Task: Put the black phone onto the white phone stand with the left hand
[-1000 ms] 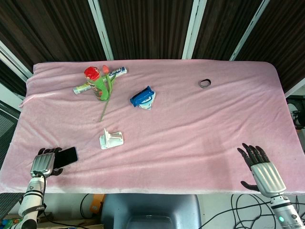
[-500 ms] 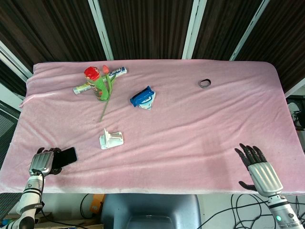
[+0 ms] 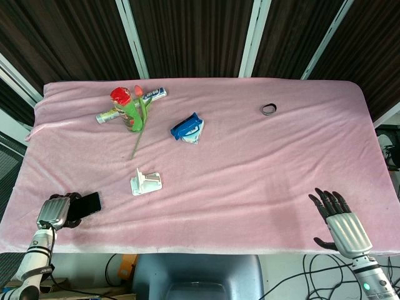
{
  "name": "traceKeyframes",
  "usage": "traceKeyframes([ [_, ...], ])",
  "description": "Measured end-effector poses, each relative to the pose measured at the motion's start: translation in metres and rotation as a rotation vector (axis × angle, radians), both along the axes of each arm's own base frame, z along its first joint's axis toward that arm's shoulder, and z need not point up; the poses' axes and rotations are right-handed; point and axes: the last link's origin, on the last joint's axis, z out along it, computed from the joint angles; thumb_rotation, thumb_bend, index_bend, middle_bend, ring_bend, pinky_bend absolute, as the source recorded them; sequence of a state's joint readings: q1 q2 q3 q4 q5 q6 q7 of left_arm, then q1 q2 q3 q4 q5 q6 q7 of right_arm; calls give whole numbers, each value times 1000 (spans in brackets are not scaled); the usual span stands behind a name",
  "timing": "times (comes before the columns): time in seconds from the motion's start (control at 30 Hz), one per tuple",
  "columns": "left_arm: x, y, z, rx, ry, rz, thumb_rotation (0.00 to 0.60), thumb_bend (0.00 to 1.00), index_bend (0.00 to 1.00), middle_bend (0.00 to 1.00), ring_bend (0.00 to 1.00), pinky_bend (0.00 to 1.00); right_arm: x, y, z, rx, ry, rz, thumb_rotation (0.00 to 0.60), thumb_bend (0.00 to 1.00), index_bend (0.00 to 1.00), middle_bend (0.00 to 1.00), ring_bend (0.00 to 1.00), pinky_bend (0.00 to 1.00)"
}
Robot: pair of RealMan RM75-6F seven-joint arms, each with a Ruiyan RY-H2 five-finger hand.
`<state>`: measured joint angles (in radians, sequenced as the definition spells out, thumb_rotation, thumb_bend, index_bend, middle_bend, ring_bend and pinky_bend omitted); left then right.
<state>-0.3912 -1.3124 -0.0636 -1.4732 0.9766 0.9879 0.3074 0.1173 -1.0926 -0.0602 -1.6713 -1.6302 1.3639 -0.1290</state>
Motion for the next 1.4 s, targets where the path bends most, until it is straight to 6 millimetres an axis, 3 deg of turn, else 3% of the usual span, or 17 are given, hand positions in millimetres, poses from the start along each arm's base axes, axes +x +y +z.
traceKeyframes([
  [0.33, 5, -3, 26, 187, -240, -133, 600, 449, 807, 923, 671, 257, 0, 1, -1, 2, 1, 1, 600, 198, 0, 0, 0, 112],
  [0.63, 25, -8, 29, 290, -737, -172, 600, 449, 813, 932, 672, 262, 0, 0, -2, 9, 4, 2, 600, 199, 0, 0, 0, 112],
  [0.77, 45, -3, 20, 292, -1008, -157, 600, 448, 816, 933, 671, 254, 0, 0, -4, 15, 7, 2, 600, 199, 0, 0, 0, 112],
  [1.0, 83, 16, -22, 325, -1207, -211, 600, 446, 826, 934, 668, 231, -1, -3, -4, 18, 11, -5, 600, 198, 0, 0, 0, 112],
  [1.13, 88, 28, -37, 362, -1205, -254, 600, 446, 827, 934, 656, 218, -2, -3, -3, 21, 12, -8, 600, 199, 0, 0, 0, 112],
  [1.4, 78, 42, -64, 413, -1153, -318, 600, 447, 828, 929, 629, 194, -2, -3, -3, 20, 9, -10, 600, 199, 0, 0, 0, 112],
])
